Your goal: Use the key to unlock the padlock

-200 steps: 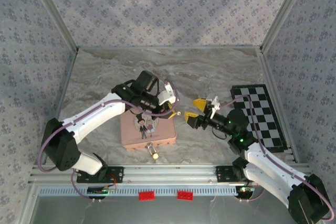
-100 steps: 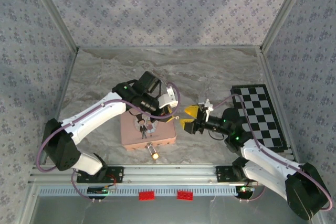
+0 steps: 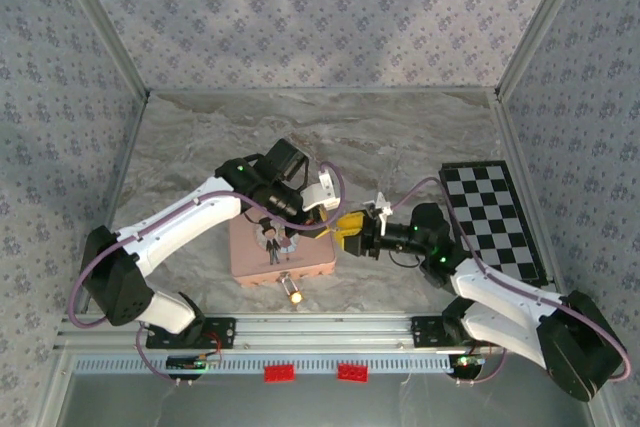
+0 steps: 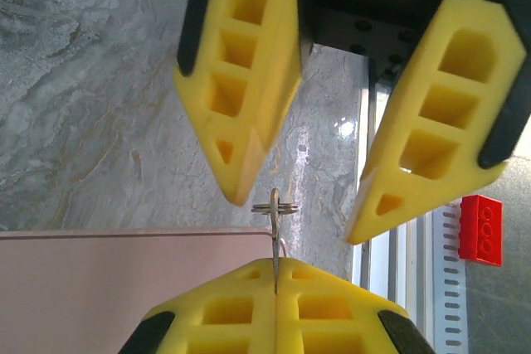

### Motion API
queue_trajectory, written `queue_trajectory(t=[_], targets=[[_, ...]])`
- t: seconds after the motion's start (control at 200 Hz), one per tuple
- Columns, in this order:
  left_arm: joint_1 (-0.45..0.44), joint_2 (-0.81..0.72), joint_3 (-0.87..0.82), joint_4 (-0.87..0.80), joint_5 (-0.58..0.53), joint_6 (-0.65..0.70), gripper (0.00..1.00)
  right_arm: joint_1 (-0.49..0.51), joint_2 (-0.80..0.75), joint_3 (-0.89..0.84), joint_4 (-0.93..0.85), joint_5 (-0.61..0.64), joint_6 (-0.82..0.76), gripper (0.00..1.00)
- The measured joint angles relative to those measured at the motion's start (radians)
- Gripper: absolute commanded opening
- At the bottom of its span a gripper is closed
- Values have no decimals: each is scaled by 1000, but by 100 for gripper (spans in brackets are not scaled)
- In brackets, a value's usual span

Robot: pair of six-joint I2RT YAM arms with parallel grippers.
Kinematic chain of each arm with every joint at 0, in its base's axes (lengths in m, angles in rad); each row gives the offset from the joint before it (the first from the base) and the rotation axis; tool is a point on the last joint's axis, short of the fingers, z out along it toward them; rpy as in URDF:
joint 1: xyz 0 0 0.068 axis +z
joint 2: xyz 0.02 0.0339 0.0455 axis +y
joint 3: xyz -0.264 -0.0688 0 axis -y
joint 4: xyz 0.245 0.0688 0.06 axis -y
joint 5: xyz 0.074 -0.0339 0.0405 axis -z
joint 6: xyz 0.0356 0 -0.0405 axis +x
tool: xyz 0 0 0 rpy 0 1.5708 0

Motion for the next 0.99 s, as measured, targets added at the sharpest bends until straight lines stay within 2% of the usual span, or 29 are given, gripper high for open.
queue_trajectory(t=[0.105,0.335,0.595,0.945,0.994], targets=[[0,0,0,0,0,0,0,4,16,12,0,-11,-2,32],[-3,0,0,0,1,0,0,8,24,17,-2,-14,-9,21],[-6,0,0,0,0,0,0,12,38,18,-4,-14,-14,20],[-6,-2,0,-7,-8,0,0,12,40,19,-13,-10,-30,0],[-6,-2,-1,-7,-11,0,0,12,40,19,-15,-10,-29,0]])
